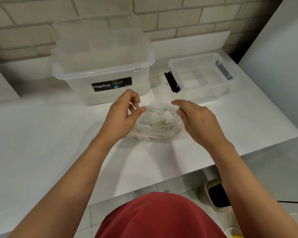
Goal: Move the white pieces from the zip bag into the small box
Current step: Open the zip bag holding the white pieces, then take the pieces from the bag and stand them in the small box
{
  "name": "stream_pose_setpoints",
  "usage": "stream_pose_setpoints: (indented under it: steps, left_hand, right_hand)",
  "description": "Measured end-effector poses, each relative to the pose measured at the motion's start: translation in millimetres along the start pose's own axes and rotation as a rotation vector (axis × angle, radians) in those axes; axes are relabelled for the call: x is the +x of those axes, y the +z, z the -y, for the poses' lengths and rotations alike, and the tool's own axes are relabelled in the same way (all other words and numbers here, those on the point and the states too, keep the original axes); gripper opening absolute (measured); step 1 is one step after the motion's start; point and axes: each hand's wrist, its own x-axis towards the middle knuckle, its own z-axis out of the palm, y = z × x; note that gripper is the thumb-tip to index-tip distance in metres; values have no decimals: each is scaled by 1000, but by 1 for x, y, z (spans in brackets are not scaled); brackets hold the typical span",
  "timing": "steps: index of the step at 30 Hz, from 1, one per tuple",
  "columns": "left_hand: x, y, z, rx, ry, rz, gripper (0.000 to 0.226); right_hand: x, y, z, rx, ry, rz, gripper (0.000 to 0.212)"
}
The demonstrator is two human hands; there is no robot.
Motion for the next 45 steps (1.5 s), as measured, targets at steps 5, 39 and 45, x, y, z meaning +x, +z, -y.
stream_pose_setpoints:
  steps: [5, 39, 45]
  left_hand:
    - [-2, -4, 12, -20, 190, 160, 33]
    - [12, 44, 0, 95, -112, 258, 79]
    - [12, 58, 0, 156, -163, 448, 98]
  right_hand:
    - [-2, 3, -5, 89, -44, 77, 48]
    - [0, -16, -48, 224, 447, 614, 89]
    - [-7, -23, -74, 314, 467, 570, 89]
